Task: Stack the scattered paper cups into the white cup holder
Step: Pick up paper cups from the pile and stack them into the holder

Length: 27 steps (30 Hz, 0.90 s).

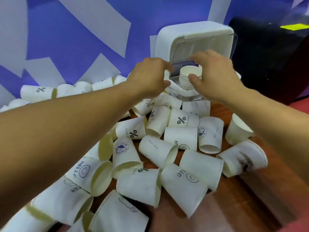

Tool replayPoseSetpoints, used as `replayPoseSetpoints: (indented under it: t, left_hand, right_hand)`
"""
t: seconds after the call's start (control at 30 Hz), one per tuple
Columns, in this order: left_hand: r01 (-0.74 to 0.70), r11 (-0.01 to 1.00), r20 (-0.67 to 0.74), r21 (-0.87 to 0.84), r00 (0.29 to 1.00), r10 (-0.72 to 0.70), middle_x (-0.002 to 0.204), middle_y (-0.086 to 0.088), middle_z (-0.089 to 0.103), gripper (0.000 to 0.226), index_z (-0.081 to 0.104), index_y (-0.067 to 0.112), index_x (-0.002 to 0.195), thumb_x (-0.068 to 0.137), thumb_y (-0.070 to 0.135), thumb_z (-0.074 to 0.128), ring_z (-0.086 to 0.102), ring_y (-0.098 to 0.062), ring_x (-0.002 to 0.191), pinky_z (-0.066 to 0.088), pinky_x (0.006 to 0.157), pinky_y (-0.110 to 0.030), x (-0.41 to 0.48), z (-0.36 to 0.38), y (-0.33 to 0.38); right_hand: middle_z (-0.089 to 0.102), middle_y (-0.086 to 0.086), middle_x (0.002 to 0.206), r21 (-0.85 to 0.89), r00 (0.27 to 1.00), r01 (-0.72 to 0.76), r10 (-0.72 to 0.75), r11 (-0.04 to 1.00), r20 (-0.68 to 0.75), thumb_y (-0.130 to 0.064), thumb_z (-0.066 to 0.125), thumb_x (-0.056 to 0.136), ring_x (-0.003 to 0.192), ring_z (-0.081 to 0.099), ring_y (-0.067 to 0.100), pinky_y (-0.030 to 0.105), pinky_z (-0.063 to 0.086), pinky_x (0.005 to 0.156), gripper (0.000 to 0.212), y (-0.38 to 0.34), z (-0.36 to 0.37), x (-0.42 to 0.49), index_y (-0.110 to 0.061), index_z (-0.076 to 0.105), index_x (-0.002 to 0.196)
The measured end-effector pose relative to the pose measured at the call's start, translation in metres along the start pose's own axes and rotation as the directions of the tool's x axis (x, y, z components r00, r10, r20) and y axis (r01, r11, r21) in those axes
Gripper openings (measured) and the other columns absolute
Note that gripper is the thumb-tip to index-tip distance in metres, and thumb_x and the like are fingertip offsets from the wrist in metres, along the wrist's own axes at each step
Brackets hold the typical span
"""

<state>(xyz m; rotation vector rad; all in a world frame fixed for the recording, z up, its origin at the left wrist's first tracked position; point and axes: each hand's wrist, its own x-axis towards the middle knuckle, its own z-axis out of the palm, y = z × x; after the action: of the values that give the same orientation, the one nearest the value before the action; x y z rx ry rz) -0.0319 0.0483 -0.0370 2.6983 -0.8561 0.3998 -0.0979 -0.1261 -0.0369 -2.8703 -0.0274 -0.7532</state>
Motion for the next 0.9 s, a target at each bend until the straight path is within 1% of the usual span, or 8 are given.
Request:
replayPoseSetpoints:
  t: [0.1, 0.17, 0.27, 0.37, 0.47, 0.57, 0.8, 0.9]
  left_hand:
    - [0.090, 0.996, -0.005, 0.008, 0.996, -0.090, 0.126, 0.007, 0.064, 0.036, 0.062, 0.033, 0.125, 0.089, 0.034, 0.066, 0.056, -0.022, 0.115, 0.044, 0.091, -0.034, -0.041, -0.044, -0.023]
    - [0.163, 0.987, -0.027, -0.017, 0.986, -0.163, 0.125, 0.010, 0.065, 0.034, 0.064, 0.031, 0.122, 0.088, 0.034, 0.067, 0.058, -0.019, 0.113, 0.043, 0.092, -0.031, -0.072, -0.072, -0.037]
    - [0.260, 0.965, -0.066, -0.020, 0.963, -0.261, 0.125, 0.011, 0.065, 0.035, 0.065, 0.030, 0.122, 0.088, 0.035, 0.068, 0.058, -0.017, 0.114, 0.043, 0.098, -0.034, -0.122, -0.106, -0.054]
    - [0.316, 0.949, -0.097, -0.003, 0.944, -0.315, 0.124, 0.011, 0.066, 0.034, 0.066, 0.030, 0.120, 0.087, 0.035, 0.069, 0.060, -0.016, 0.110, 0.043, 0.097, -0.032, -0.171, -0.131, -0.066]
    - [0.373, 0.928, -0.123, -0.009, 0.920, -0.371, 0.120, 0.010, 0.067, 0.033, 0.067, 0.029, 0.119, 0.086, 0.034, 0.070, 0.061, -0.014, 0.110, 0.044, 0.093, -0.030, -0.217, -0.151, -0.077]
    - [0.420, 0.907, -0.131, -0.019, 0.898, -0.419, 0.117, 0.009, 0.068, 0.033, 0.068, 0.028, 0.118, 0.086, 0.036, 0.070, 0.062, -0.015, 0.108, 0.048, 0.095, -0.034, -0.258, -0.163, -0.088]
    - [0.496, 0.865, -0.105, -0.072, 0.859, -0.501, 0.115, 0.008, 0.070, 0.032, 0.069, 0.028, 0.117, 0.086, 0.036, 0.071, 0.063, -0.015, 0.106, 0.049, 0.095, -0.036, -0.317, -0.172, -0.110]
    - [0.500, 0.861, -0.096, -0.089, 0.856, -0.507, 0.113, 0.010, 0.070, 0.031, 0.069, 0.030, 0.115, 0.085, 0.036, 0.071, 0.063, -0.013, 0.105, 0.051, 0.094, -0.037, -0.329, -0.164, -0.116]
  right_hand:
    - [0.059, 0.009, 0.122, 0.126, 0.997, 0.077, -0.074, 0.989, -0.028, -0.028, 0.061, 0.088, 0.111, 0.055, 0.029, 0.043, 0.044, 0.096, 0.046, -0.042, -0.015, -0.015, -0.019, 0.054, 0.132]
    - [0.062, 0.006, 0.118, 0.191, 0.993, 0.117, -0.113, 0.975, -0.032, -0.029, 0.062, 0.088, 0.108, 0.058, 0.025, 0.043, 0.046, 0.095, 0.045, -0.072, -0.022, -0.027, -0.019, 0.055, 0.131]
    - [0.065, 0.004, 0.114, 0.230, 0.985, 0.172, -0.171, 0.958, -0.023, -0.032, 0.060, 0.089, 0.103, 0.059, 0.024, 0.041, 0.048, 0.091, 0.042, -0.116, -0.027, -0.044, -0.018, 0.057, 0.128]
    - [0.065, 0.002, 0.112, 0.276, 0.977, 0.209, -0.214, 0.938, -0.010, -0.032, 0.060, 0.089, 0.102, 0.059, 0.025, 0.043, 0.049, 0.091, 0.040, -0.156, -0.027, -0.061, -0.019, 0.058, 0.127]
    - [0.066, 0.000, 0.112, 0.285, 0.970, 0.231, -0.242, 0.930, 0.004, -0.032, 0.061, 0.089, 0.100, 0.060, 0.022, 0.040, 0.049, 0.090, 0.039, -0.191, -0.026, -0.077, -0.021, 0.058, 0.126]
    - [0.067, 0.001, 0.112, 0.310, 0.970, 0.226, -0.241, 0.923, 0.012, -0.031, 0.062, 0.089, 0.097, 0.061, 0.020, 0.033, 0.048, 0.087, 0.036, -0.219, -0.024, -0.091, -0.021, 0.061, 0.123]
    - [0.066, 0.003, 0.117, 0.259, 0.962, 0.217, -0.251, 0.941, 0.108, -0.031, 0.061, 0.089, 0.104, 0.060, 0.024, 0.042, 0.051, 0.089, 0.037, -0.252, -0.009, -0.111, -0.019, 0.063, 0.124]
    - [0.065, 0.004, 0.119, 0.247, 0.963, 0.179, -0.221, 0.952, 0.154, -0.033, 0.062, 0.090, 0.104, 0.060, 0.024, 0.040, 0.051, 0.089, 0.035, -0.255, 0.000, -0.108, -0.019, 0.064, 0.122]
